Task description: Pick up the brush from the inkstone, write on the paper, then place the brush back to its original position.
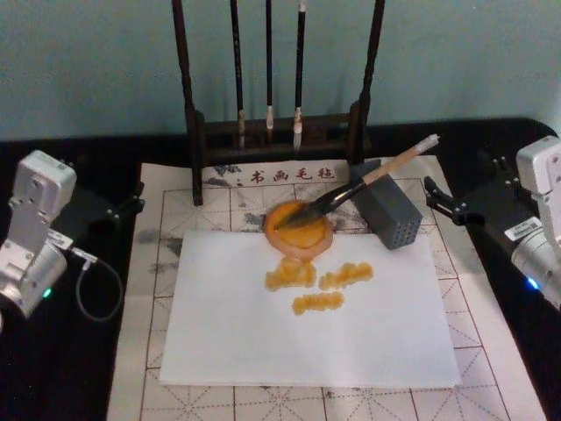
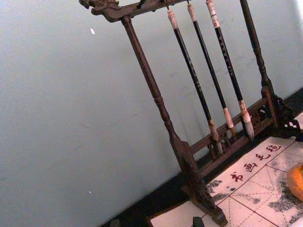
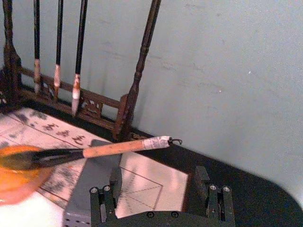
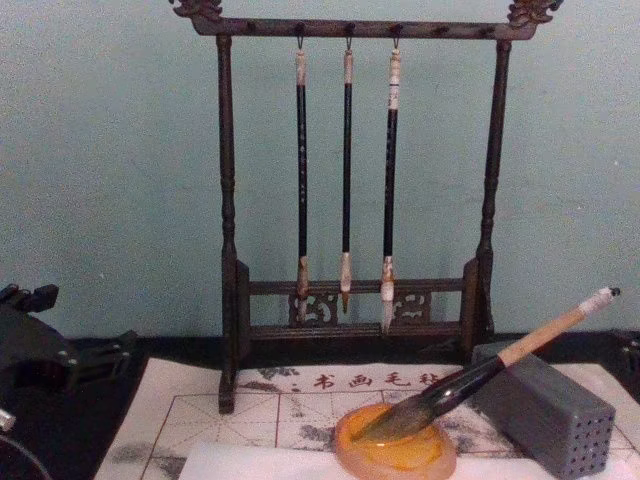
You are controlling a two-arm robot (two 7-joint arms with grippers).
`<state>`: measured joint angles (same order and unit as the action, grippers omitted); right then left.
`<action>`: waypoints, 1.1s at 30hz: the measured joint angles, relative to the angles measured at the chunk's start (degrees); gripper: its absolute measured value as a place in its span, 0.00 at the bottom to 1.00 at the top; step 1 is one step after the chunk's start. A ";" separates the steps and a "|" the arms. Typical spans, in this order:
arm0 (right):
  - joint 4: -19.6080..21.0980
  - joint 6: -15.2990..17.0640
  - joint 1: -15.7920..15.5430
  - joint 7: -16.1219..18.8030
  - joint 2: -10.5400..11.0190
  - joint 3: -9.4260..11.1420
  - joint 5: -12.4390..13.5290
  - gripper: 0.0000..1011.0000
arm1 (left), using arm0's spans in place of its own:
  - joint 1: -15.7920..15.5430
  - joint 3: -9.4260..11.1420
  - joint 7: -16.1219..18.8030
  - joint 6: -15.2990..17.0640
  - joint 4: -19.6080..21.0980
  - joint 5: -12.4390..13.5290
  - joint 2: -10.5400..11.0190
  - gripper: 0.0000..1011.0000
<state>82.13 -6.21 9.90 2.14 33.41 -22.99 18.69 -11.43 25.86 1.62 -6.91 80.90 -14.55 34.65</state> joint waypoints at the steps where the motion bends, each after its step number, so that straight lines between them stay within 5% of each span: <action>1: 0.30 0.43 -0.29 1.14 -0.27 0.64 1.51 0.99 | 0.00 0.00 0.00 0.00 0.00 0.00 0.00 0.99; 10: 0.96 5.61 -1.30 8.26 -2.82 4.73 12.66 0.99 | 0.00 0.00 0.01 0.00 0.00 0.00 0.00 0.99; 17: -0.58 12.58 -1.03 12.77 -7.16 9.27 23.83 0.99 | 0.00 0.00 0.00 0.00 0.00 0.00 0.00 0.99; 29: -3.97 20.25 1.44 12.33 -12.98 13.22 37.95 0.99 | 0.00 0.00 0.00 0.00 0.00 0.00 0.00 0.99; 33: -4.76 21.70 2.23 10.96 -14.10 13.80 40.43 0.99 | 0.00 0.00 0.00 0.00 0.00 0.00 0.00 0.99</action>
<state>77.37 15.49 12.13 13.10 19.31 -9.19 59.11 -11.43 25.86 1.62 -6.91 80.90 -14.55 34.65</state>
